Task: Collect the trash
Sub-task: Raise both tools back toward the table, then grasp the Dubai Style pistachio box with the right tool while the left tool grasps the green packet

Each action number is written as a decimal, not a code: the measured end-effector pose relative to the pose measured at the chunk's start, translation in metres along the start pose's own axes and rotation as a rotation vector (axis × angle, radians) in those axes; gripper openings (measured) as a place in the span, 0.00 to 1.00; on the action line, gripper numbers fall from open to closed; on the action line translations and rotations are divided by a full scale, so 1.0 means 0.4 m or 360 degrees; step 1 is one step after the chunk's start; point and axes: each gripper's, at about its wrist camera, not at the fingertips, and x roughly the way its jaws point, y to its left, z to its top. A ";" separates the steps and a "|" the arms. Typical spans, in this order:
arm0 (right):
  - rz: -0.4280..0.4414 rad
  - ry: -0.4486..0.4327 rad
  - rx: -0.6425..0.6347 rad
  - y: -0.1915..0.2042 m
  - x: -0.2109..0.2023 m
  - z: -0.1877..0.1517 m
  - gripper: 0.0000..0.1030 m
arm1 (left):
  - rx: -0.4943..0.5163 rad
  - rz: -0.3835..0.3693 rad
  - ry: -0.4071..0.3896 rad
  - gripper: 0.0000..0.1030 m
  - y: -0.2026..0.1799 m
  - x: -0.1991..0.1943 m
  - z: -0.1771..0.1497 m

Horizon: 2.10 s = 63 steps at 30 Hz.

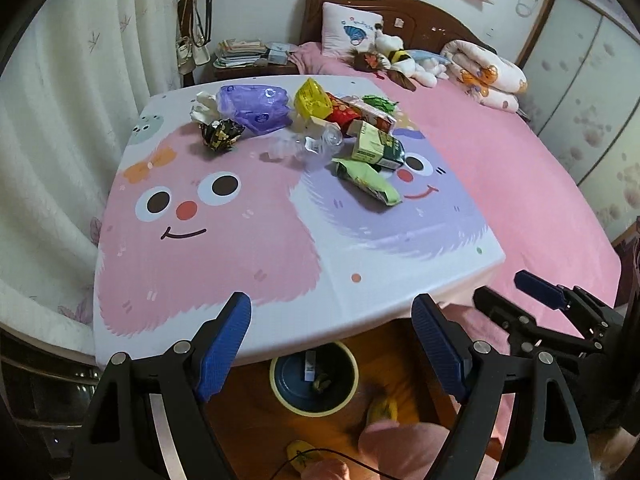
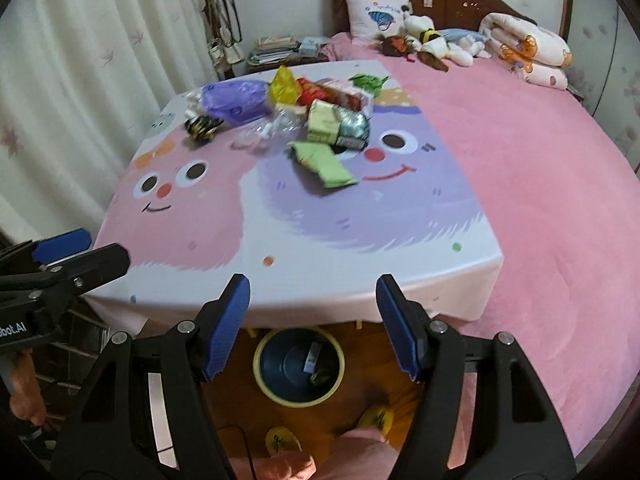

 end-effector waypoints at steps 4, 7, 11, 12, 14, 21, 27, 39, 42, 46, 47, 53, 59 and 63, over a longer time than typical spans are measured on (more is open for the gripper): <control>0.0030 -0.0011 -0.0032 -0.048 0.053 0.060 0.53 | -0.0054 0.0032 0.0030 0.82 0.001 0.045 0.040; 0.0064 0.0006 -0.0092 -0.088 0.113 0.116 0.46 | -0.0091 0.0081 0.0051 0.82 -0.007 0.093 0.079; 0.0145 0.0061 -0.0168 -0.155 0.215 0.198 0.40 | -0.0196 0.0154 0.0087 0.82 -0.036 0.194 0.155; 0.0173 0.0082 -0.0190 -0.176 0.247 0.226 0.40 | -0.0222 0.0164 0.0101 0.82 -0.047 0.221 0.174; 0.0217 0.0122 -0.0240 -0.219 0.309 0.281 0.40 | -0.0288 0.0192 0.0144 0.82 -0.069 0.283 0.210; 0.0344 0.0209 -0.0438 -0.313 0.460 0.403 0.40 | -0.0534 0.0245 0.0325 0.82 -0.137 0.521 0.297; 0.0421 0.0255 -0.0503 -0.364 0.553 0.451 0.40 | -0.0642 0.0305 0.0410 0.82 -0.172 0.674 0.348; 0.0617 0.0271 -0.0651 -0.332 0.598 0.485 0.40 | -0.0699 0.0508 0.0580 0.69 -0.218 0.884 0.418; 0.0634 0.0238 -0.0724 -0.306 0.599 0.494 0.40 | -0.0622 0.0565 0.0555 0.45 -0.237 0.901 0.434; 0.0657 0.0219 -0.0788 -0.276 0.611 0.510 0.40 | -0.0640 0.0521 0.0529 0.16 -0.236 0.909 0.447; 0.0655 0.0222 -0.0807 -0.267 0.617 0.516 0.40 | -0.0669 0.0496 0.0528 0.12 -0.230 0.908 0.444; 0.0641 0.0145 -0.1035 -0.191 0.633 0.519 0.64 | -0.0751 0.0510 0.0479 0.08 -0.215 0.892 0.445; 0.0551 0.0116 -0.1391 -0.098 0.676 0.487 0.69 | -0.0823 0.0558 0.0435 0.08 -0.215 0.848 0.419; 0.0498 0.0123 -0.1571 -0.057 0.710 0.473 0.71 | -0.0899 0.0579 0.0431 0.08 -0.207 0.841 0.409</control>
